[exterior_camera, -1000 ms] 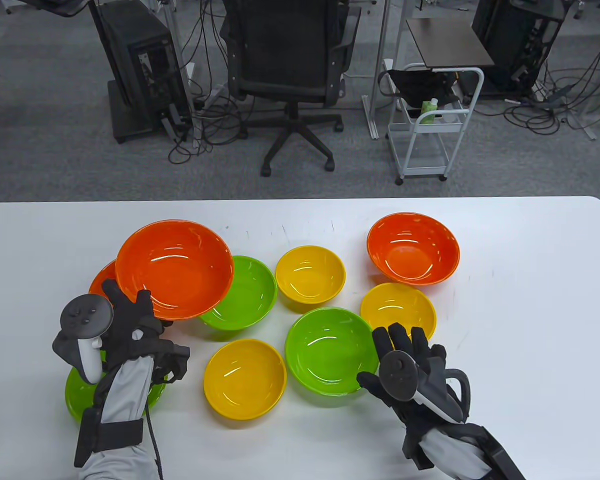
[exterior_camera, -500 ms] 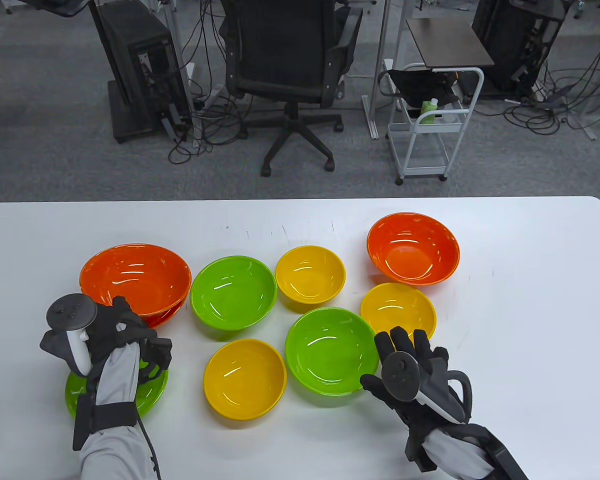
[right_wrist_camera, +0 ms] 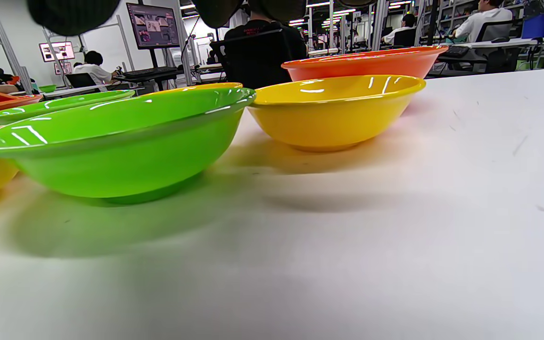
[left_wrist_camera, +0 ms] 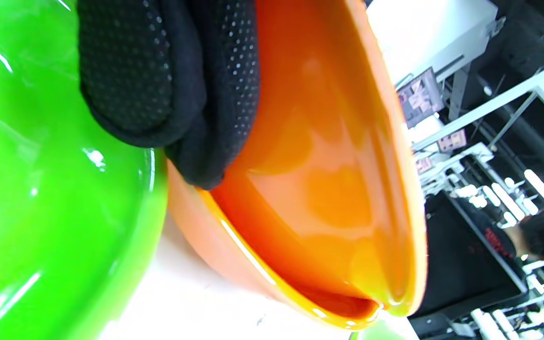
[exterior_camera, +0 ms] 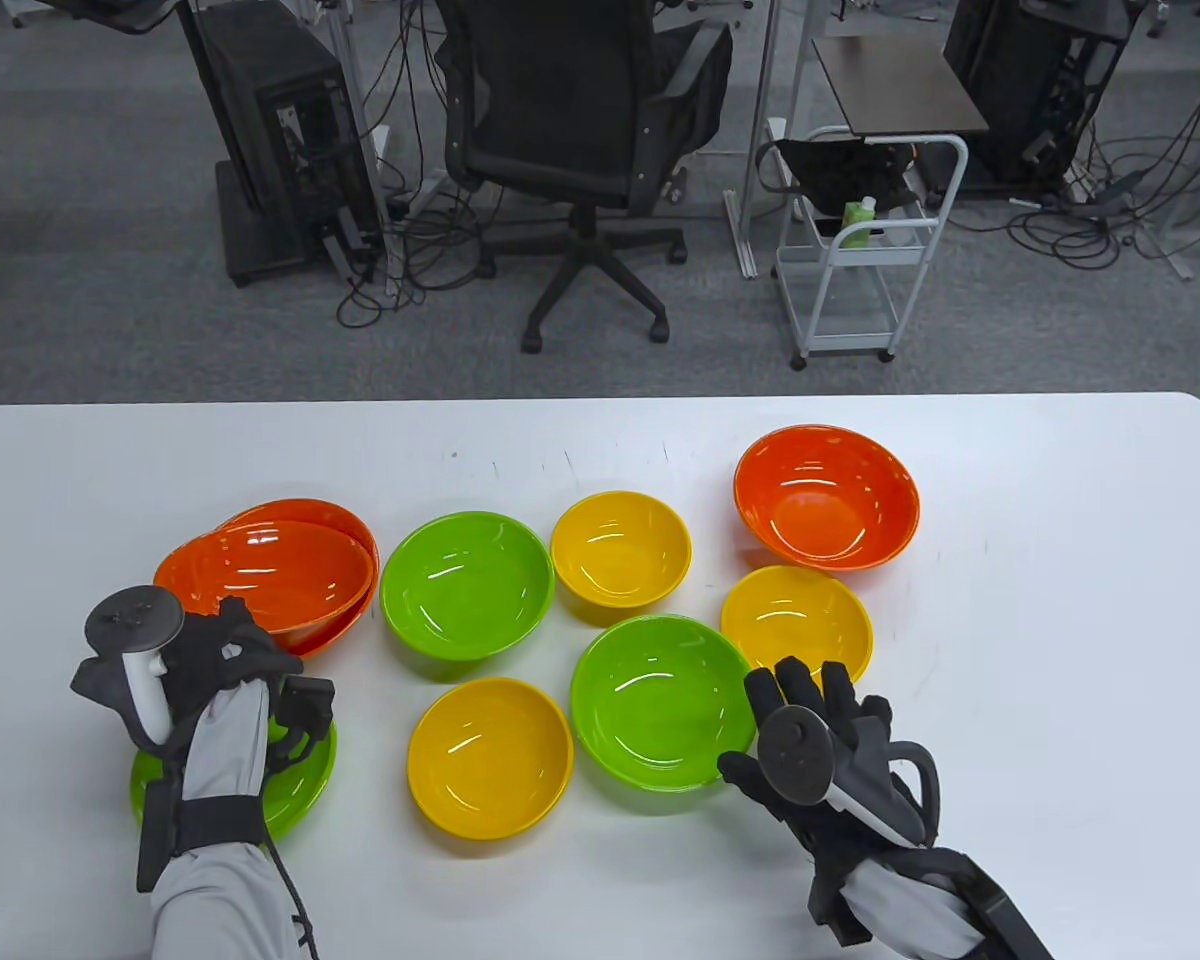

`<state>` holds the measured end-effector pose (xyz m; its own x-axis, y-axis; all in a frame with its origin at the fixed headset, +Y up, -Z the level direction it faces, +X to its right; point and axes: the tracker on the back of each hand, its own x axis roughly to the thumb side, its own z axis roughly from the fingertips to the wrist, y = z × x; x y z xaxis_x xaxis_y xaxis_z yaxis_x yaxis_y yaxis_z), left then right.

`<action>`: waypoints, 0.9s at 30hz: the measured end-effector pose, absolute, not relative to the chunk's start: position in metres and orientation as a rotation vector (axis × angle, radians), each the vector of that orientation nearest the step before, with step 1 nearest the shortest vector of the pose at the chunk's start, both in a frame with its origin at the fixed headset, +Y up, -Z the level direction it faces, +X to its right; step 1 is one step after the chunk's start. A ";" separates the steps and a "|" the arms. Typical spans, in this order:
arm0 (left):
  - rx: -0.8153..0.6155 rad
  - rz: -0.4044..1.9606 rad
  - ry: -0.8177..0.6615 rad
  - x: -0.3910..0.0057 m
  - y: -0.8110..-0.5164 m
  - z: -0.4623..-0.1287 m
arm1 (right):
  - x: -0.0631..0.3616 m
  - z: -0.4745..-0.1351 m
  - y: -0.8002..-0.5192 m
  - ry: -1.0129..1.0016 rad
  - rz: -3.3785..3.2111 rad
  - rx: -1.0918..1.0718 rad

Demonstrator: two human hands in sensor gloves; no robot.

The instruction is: Nest bowls by color group

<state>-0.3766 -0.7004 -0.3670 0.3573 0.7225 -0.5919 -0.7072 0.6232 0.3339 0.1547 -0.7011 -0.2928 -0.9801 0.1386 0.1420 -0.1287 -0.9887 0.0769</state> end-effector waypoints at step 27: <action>-0.275 0.736 0.699 -0.371 -0.715 -0.360 | 0.151 -0.292 -0.688 0.043 2.996 0.223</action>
<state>-0.3708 -0.7147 -0.3604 0.5307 0.5199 -0.6693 -0.6950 0.7190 0.0075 0.1507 -0.6880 -0.2924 -0.9797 0.1380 0.1451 -0.1338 -0.9903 0.0384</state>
